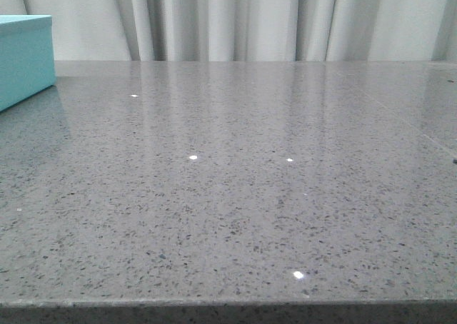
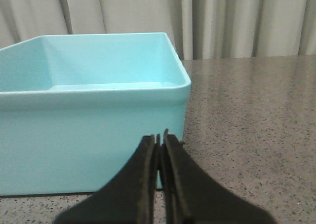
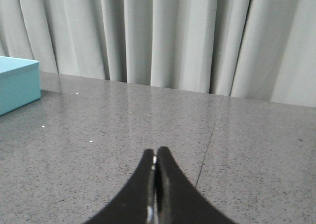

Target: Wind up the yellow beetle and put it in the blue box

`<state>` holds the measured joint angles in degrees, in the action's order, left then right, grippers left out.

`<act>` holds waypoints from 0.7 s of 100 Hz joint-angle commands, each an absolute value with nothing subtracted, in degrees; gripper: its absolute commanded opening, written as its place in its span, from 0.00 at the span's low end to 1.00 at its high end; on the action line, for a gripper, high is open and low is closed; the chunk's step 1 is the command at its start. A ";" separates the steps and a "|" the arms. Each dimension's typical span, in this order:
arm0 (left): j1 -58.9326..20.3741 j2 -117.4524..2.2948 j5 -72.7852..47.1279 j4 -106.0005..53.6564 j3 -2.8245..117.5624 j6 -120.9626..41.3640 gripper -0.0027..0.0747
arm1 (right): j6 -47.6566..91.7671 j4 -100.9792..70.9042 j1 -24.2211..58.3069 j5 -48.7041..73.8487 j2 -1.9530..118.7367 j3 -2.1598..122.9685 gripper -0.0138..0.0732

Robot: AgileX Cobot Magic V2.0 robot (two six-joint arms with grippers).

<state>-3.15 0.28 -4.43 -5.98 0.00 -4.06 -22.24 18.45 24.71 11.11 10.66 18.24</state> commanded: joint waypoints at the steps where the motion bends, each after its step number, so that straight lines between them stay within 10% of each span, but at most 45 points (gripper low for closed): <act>1: -3.33 2.15 0.00 -6.31 -1.24 -4.03 0.01 | -21.75 20.55 24.68 6.83 11.18 19.70 0.02; 70: -3.33 2.15 0.00 -6.31 -1.24 -4.03 0.01 | -9.51 5.60 5.30 -5.75 4.53 4.85 0.02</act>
<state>-3.15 0.28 -4.43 -5.98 0.00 -4.06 -10.65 6.62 8.44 -0.76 5.77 5.41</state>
